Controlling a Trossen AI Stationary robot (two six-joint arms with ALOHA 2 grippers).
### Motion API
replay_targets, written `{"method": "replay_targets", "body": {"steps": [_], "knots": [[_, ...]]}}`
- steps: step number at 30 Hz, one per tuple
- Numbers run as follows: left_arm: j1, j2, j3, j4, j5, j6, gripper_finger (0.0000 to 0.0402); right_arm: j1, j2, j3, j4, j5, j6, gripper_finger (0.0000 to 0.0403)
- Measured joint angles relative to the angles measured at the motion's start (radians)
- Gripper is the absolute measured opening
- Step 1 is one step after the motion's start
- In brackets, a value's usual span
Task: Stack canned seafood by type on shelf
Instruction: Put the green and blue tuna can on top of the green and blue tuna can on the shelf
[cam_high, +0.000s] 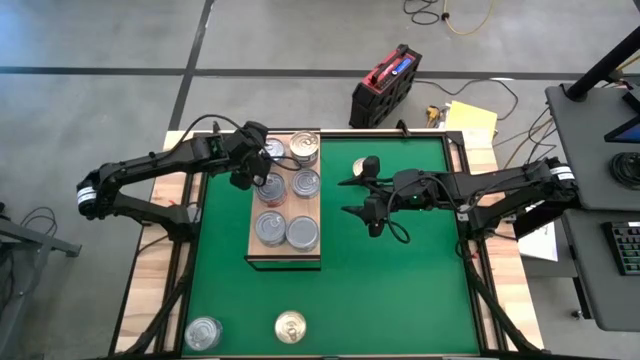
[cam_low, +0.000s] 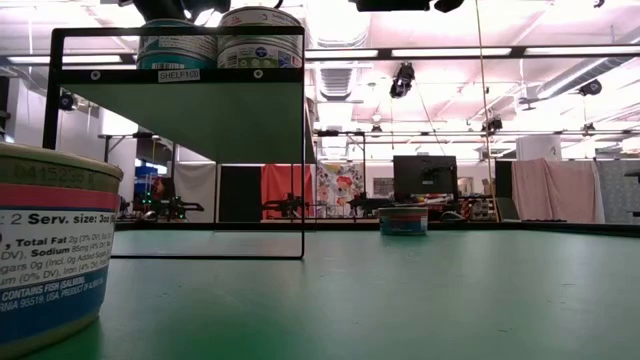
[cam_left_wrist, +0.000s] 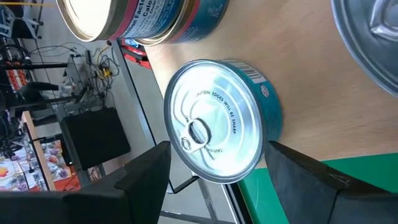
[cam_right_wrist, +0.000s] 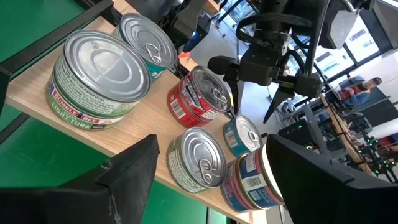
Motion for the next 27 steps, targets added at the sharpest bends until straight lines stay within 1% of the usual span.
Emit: {"method": "replay_targets", "body": {"steps": [6, 11, 12, 15, 18, 22, 24, 27], "knots": [[0.000, -0.001, 0.000, 0.000, -0.003, -0.024, 0.0244, 0.000, 0.000, 0.000, 0.000, 0.000, -0.001, 0.0288], [0.000, -0.018, 0.000, -0.001, -0.090, -0.046, 0.0244, 0.000, 0.000, 0.000, 0.000, 0.000, 0.005, 0.0298], [0.000, -0.026, 0.000, -0.002, -0.104, -0.049, 0.0244, 0.000, 0.000, 0.000, 0.000, 0.000, 0.005, 0.0299], [0.000, -0.068, 0.000, -0.001, -0.104, -0.072, 0.0244, 0.000, 0.000, 0.000, 0.000, 0.012, 0.009, 0.0302], [0.000, -0.123, 0.000, -0.001, -0.105, -0.118, 0.0244, 0.000, 0.000, 0.000, 0.000, 0.043, 0.025, 0.0299], [-0.004, -0.207, 0.000, 0.025, -0.102, -0.236, 0.0244, 0.000, 0.000, 0.000, -0.001, 0.068, 0.036, 0.0287], [-0.015, -0.238, 0.000, 0.054, -0.079, -0.343, 0.0244, 0.000, -0.005, 0.000, -0.003, 0.068, 0.038, 0.0280], [-0.037, -0.273, 0.000, 0.076, -0.066, -0.544, 0.0244, 0.000, -0.022, 0.000, -0.002, 0.071, 0.085, 0.0266]]}}
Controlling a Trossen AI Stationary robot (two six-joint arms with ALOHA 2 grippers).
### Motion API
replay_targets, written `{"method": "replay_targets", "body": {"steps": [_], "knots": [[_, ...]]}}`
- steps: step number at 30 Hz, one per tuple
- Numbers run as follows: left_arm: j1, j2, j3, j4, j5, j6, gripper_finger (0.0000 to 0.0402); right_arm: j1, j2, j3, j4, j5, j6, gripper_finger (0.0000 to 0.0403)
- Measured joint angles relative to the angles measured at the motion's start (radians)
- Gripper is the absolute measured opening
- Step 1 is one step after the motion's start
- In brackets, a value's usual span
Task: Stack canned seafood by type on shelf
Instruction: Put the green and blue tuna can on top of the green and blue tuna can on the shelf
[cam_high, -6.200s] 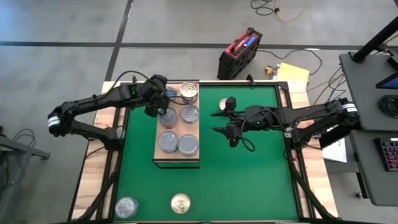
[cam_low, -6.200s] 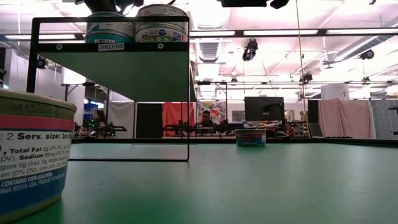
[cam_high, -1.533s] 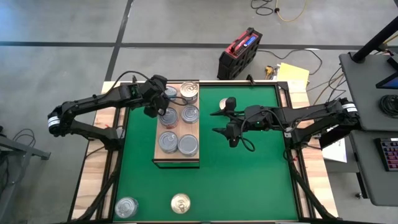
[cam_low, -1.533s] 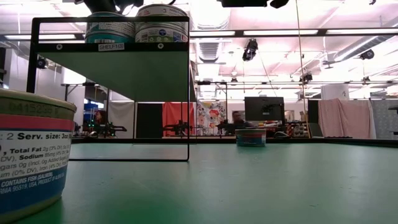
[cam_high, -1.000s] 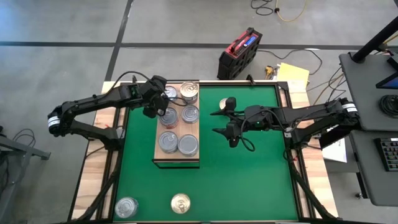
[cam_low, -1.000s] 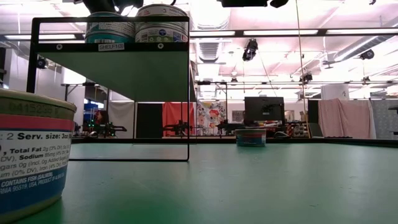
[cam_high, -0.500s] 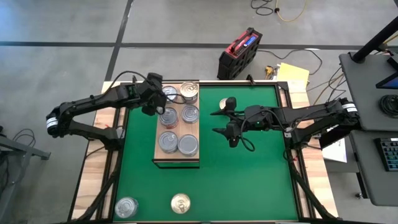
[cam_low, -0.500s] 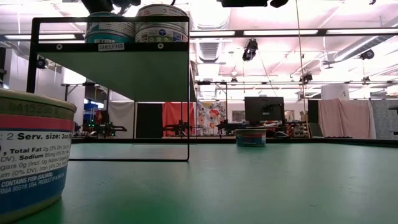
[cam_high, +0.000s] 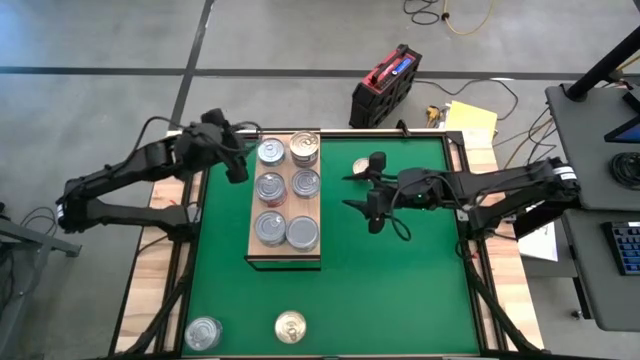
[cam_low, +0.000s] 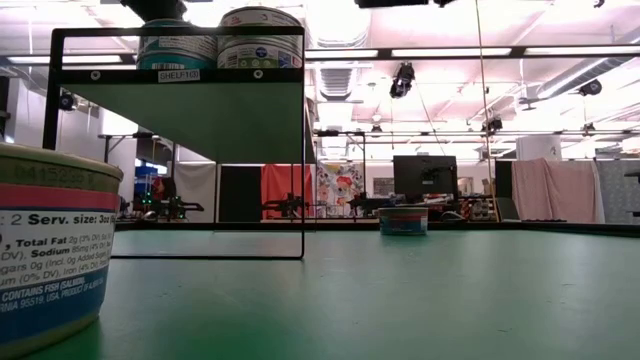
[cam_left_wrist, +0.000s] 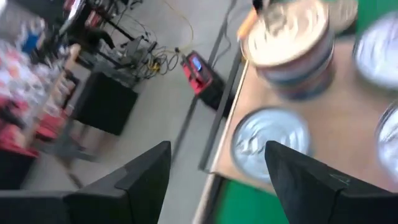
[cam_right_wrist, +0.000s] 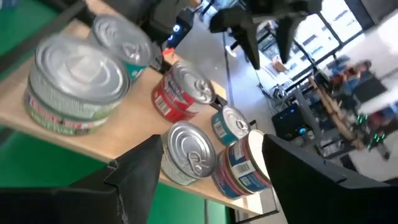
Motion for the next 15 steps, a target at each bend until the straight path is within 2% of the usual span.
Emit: {"method": "replay_targets", "body": {"steps": [3, 7, 10, 15], "knots": [[-0.030, -0.027, 0.000, -0.024, 0.070, -0.081, 0.0244, 0.000, -0.015, 0.000, -0.028, 0.024, 0.061, 0.0251], [-0.069, -0.038, 0.000, -0.006, 0.299, -0.165, 0.0244, 0.000, -0.019, 0.000, -0.100, 0.028, 0.162, 0.0233], [-0.113, -0.038, 0.000, 0.001, 0.317, -0.277, 0.0244, 0.001, -0.019, -0.012, -0.136, 0.028, 0.238, 0.0221], [-0.240, -0.018, 0.000, -0.009, 0.292, -0.372, 0.0237, 0.005, -0.019, -0.041, -0.193, 0.027, 0.342, 0.0206]]}}
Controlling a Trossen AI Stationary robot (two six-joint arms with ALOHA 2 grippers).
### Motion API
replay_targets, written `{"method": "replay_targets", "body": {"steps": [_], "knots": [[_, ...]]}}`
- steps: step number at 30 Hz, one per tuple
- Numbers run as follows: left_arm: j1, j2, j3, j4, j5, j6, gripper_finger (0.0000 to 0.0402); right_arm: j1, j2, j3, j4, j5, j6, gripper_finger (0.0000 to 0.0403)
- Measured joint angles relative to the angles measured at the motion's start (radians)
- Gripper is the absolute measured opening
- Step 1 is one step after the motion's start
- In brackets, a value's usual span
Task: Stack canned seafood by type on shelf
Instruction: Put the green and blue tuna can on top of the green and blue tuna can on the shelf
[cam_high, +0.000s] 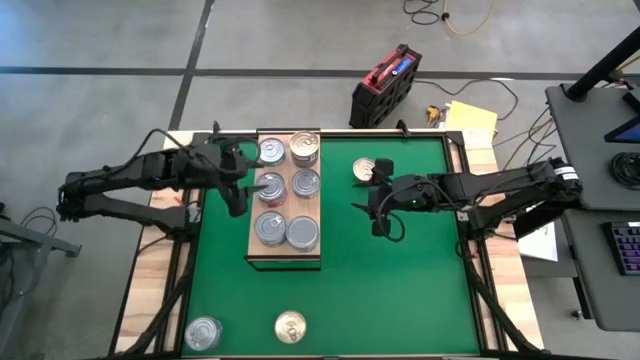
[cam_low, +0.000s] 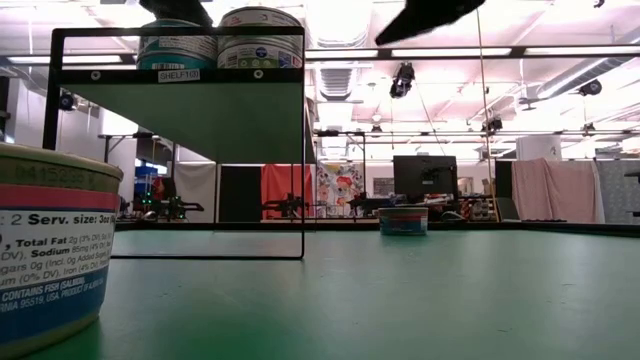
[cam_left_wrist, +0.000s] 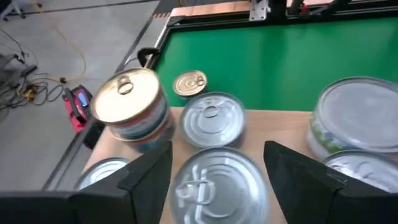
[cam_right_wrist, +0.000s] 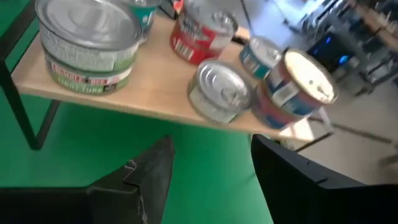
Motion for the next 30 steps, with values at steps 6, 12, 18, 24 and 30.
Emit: {"method": "replay_targets", "body": {"steps": [6, 12, 18, 24, 30], "knots": [[-0.209, 0.053, 0.000, -0.004, -0.207, -0.098, 0.0232, 0.033, 0.000, -0.069, -0.004, -0.001, 0.092, 0.0191], [-0.375, 0.119, 0.000, -0.003, -0.302, -0.237, 0.0232, 0.083, 0.000, -0.115, -0.001, 0.021, 0.181, 0.0175], [-0.481, 0.182, 0.000, -0.001, -0.305, -0.388, 0.0232, 0.151, -0.001, -0.138, 0.000, 0.023, 0.244, 0.0157], [-0.584, 0.245, 0.000, -0.001, -0.271, -0.590, 0.0232, 0.235, -0.001, -0.152, 0.000, 0.025, 0.301, 0.0136], [-0.701, 0.332, 0.083, -0.083, -0.179, -0.840, 0.0232, 0.285, -0.001, -0.175, 0.016, 0.044, 0.321, 0.0124]]}}
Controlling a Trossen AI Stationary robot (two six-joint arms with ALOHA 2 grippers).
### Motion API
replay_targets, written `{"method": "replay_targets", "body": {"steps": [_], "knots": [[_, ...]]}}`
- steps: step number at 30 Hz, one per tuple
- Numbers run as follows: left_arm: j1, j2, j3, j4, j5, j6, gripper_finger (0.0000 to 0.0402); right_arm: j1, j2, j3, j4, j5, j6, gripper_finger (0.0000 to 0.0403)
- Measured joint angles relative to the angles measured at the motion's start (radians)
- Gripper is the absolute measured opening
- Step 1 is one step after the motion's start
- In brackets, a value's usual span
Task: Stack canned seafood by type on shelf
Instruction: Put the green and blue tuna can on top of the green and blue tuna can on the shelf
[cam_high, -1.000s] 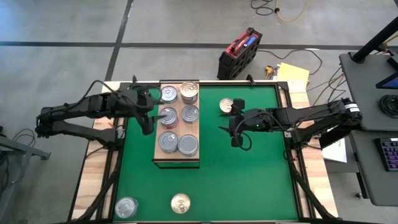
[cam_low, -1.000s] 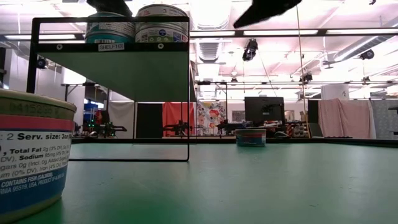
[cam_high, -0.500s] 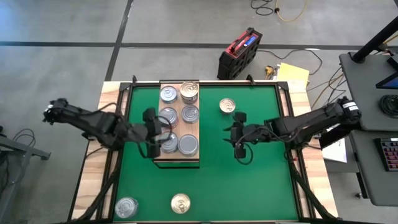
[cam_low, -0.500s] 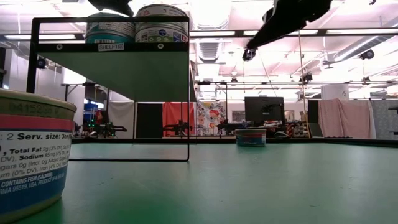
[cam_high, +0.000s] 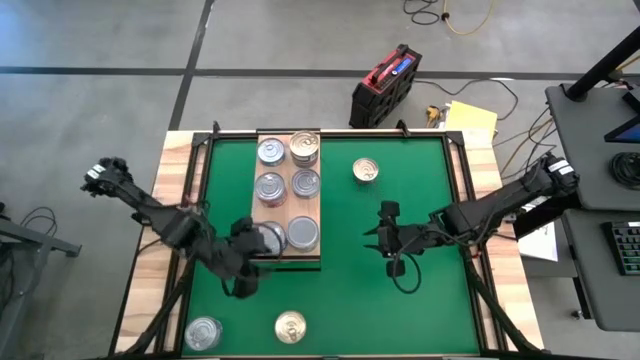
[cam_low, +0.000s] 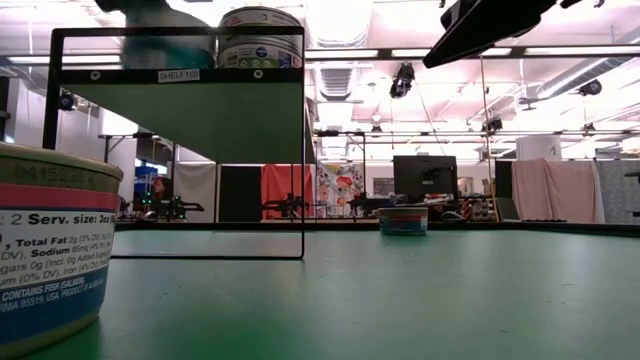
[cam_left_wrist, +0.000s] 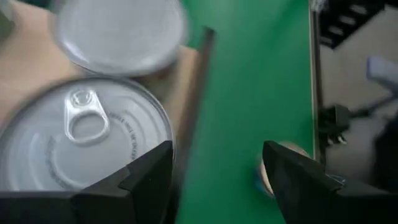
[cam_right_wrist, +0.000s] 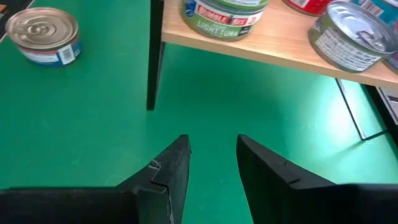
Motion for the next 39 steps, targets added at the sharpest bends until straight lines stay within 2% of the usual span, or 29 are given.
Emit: {"method": "replay_targets", "body": {"steps": [2, 5, 10, 13, 14, 19, 23, 28, 33, 37, 39], "knots": [[-0.037, 0.053, 0.075, -0.085, 0.023, -0.042, 0.0232, 0.006, 0.000, -0.009, 0.008, 0.000, 0.001, 0.0123], [-0.082, 0.148, 0.251, -0.241, 0.027, -0.059, 0.0232, 0.010, 0.000, -0.020, 0.034, -0.001, 0.001, 0.0125], [-0.112, 0.313, 0.564, -0.597, -0.105, -0.058, 0.0231, 0.011, 0.000, -0.022, 0.037, -0.002, -0.001, 0.0130], [-0.117, 0.397, 0.722, -0.749, -0.189, -0.058, 0.0231, 0.011, 0.000, -0.022, 0.037, -0.002, -0.007, 0.0132], [-0.117, 0.422, 0.767, -0.788, -0.207, -0.054, 0.0231, 0.011, 0.000, -0.022, 0.037, -0.002, -0.009, 0.0132], [-0.123, 0.495, 0.887, -0.782, -0.232, 0.048, 0.0231, 0.011, 0.000, -0.022, 0.027, -0.003, -0.014, 0.0125], [-0.153, 0.499, 0.874, -0.779, -0.256, 0.048, 0.0232, 0.012, 0.000, -0.038, 0.029, -0.003, -0.007, 0.0119], [-0.195, 0.495, 0.794, -0.782, -0.241, -0.074, 0.0232, 0.011, 0.000, -0.069, 0.035, -0.003, 0.042, 0.0110], [-0.257, 0.514, 0.700, -0.773, -0.082, -0.200, 0.0232, 0.025, 0.001, -0.101, 0.053, -0.003, 0.075, 0.0095], [-0.315, 0.523, 0.647, -0.666, 0.000, -0.252, 0.0232, 0.064, 0.001, -0.100, 0.118, -0.003, 0.094, 0.0074], [-0.339, 0.532, 0.638, -0.621, 0.009, -0.288, 0.0232, 0.090, 0.000, -0.100, 0.151, -0.004, 0.093, 0.0061]]}}
